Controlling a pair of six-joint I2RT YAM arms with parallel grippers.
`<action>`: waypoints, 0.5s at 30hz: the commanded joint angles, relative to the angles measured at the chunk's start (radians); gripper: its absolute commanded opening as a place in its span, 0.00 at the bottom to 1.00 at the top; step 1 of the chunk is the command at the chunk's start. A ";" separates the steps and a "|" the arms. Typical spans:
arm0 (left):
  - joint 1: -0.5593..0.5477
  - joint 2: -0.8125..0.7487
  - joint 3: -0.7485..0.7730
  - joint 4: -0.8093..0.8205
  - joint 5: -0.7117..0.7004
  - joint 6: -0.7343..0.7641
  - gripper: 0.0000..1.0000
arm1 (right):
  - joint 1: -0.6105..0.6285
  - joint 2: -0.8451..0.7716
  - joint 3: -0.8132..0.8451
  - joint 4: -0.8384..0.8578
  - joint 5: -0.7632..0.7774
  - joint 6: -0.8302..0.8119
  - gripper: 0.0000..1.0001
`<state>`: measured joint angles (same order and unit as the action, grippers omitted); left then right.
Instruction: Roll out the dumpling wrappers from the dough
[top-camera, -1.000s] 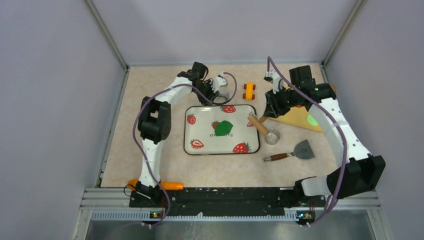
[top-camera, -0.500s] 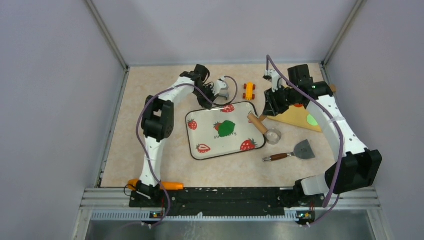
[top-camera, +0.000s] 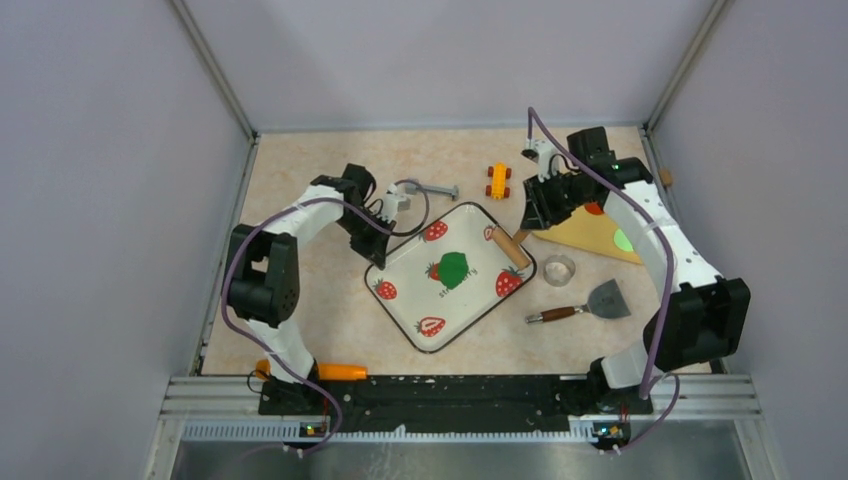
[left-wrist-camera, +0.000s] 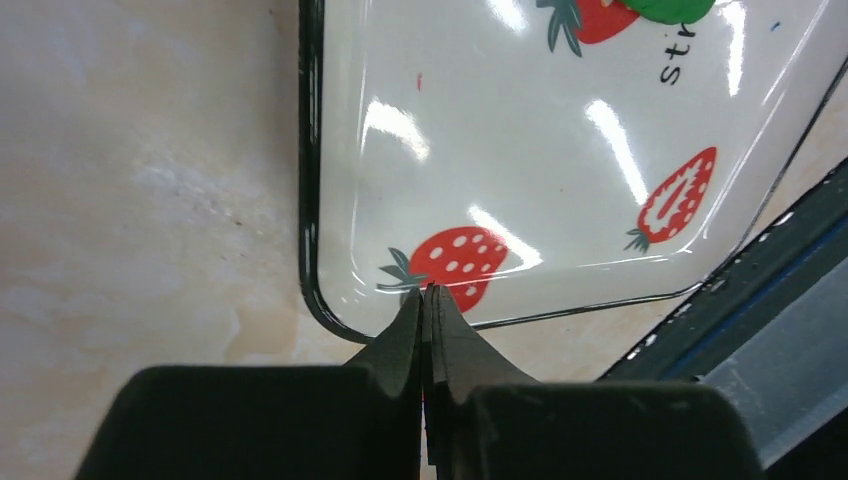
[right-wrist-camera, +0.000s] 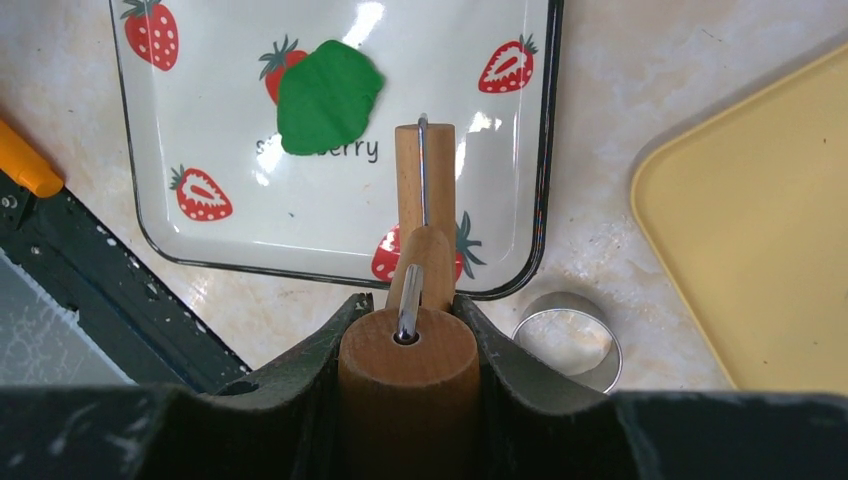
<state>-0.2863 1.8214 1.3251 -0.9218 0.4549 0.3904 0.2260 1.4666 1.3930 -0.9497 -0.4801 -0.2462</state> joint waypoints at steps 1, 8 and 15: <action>0.029 -0.069 -0.066 0.019 0.051 -0.233 0.00 | -0.009 0.020 0.081 0.062 -0.015 0.037 0.00; 0.008 -0.117 -0.042 0.288 0.052 -0.148 0.46 | -0.010 0.043 0.106 0.074 -0.021 0.060 0.00; -0.053 0.229 0.376 0.129 0.017 0.057 0.47 | -0.011 0.022 0.095 0.079 -0.014 0.061 0.00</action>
<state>-0.3054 1.8904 1.5177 -0.7597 0.4816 0.2993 0.2260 1.5181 1.4422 -0.9123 -0.4789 -0.1978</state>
